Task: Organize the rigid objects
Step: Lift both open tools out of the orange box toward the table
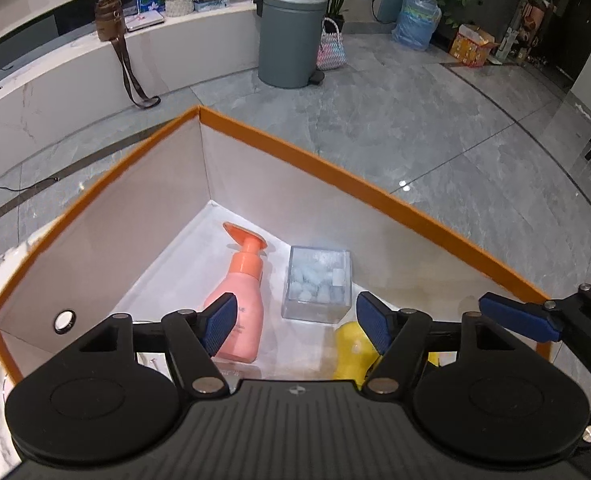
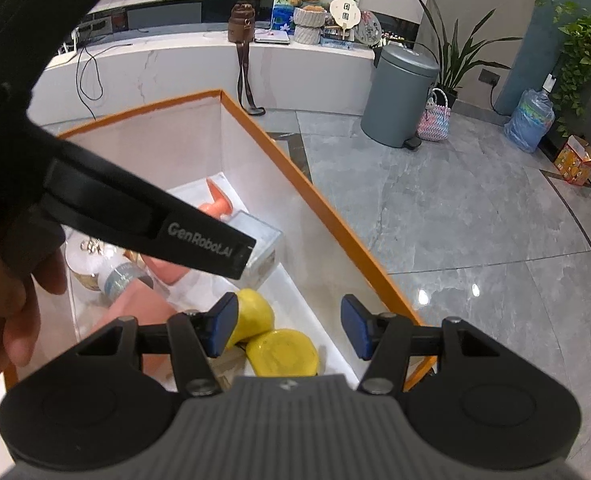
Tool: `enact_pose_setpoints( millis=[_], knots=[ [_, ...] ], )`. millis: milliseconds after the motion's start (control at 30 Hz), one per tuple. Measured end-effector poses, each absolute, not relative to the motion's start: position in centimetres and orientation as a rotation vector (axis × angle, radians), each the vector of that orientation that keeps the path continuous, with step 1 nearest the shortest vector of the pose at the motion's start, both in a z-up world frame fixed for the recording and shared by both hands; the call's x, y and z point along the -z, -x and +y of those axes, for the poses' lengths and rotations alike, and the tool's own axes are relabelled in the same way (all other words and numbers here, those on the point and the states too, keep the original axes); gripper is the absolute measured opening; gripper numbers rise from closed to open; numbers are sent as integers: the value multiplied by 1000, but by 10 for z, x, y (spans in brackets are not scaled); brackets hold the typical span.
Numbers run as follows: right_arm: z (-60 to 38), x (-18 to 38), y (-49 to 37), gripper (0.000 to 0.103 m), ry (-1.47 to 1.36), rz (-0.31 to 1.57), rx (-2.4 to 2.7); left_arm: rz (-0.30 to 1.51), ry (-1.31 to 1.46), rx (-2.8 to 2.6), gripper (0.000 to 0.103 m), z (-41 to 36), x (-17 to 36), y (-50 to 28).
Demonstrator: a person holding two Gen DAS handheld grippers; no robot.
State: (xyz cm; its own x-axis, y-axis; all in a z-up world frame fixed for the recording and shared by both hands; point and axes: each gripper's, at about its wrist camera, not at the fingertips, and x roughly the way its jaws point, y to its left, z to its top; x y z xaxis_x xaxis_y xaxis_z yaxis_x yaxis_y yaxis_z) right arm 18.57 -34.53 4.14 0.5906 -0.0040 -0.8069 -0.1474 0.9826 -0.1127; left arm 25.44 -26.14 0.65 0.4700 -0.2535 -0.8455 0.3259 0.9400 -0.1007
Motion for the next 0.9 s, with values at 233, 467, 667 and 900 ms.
enact_pose_setpoints(
  millis=[233, 467, 667, 900],
  knots=[
    [-340, -50, -183, 57, 150, 913, -79, 984, -86, 375, 80, -254, -23, -245],
    [-331, -58, -179, 57, 137, 888, -95, 914, -4, 337, 80, -228, -38, -232],
    [-321, -65, -180, 57, 132, 873, -106, 873, 51, 309, 80, -196, -51, -220],
    [-303, -75, -176, 57, 117, 838, -149, 808, 24, 205, 80, -147, -56, -200]
  ],
)
